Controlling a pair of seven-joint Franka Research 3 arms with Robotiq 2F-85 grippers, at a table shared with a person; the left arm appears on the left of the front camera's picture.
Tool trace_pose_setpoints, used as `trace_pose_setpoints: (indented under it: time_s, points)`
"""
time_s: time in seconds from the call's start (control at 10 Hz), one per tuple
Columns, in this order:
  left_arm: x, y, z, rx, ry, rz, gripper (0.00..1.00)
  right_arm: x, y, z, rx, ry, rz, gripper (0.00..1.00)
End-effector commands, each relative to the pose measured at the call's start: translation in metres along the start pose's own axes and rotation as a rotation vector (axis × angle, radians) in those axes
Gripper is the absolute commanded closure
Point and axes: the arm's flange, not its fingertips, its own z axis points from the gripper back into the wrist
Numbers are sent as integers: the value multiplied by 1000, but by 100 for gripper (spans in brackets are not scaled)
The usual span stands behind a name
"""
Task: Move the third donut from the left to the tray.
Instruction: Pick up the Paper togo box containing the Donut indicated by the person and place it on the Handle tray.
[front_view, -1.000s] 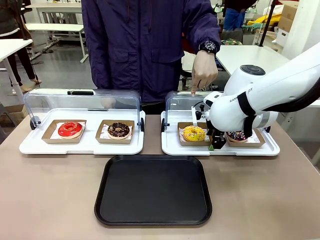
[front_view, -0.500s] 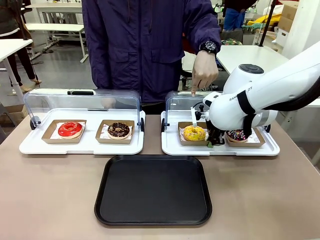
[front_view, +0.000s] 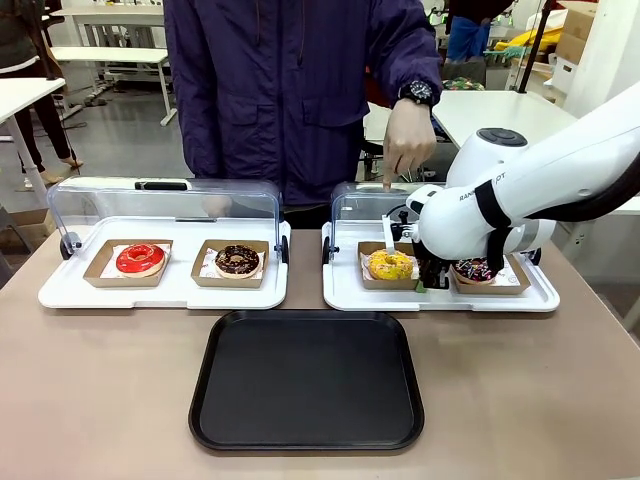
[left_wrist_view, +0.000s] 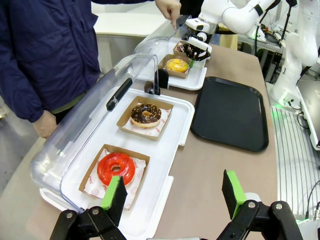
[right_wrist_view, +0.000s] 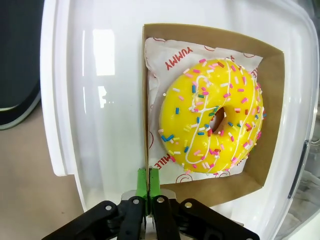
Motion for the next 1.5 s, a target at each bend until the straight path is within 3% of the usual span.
trace_pose_setpoints:
  time_s: [0.0,0.4,0.8,1.4]
  points:
    - [2,-3,1,-6,11,-1,0,0,1,-1,2,1,1,100]
    - [2,-3,1,-6,11,-1,0,0,0,0,0,0,1,98]
    - [2,-3,1,-6,11,-1,0,13,24,55,-143,-30,-2,98]
    - [2,-3,1,-6,11,-1,0,34,70,125,-152,-19,-46,98]
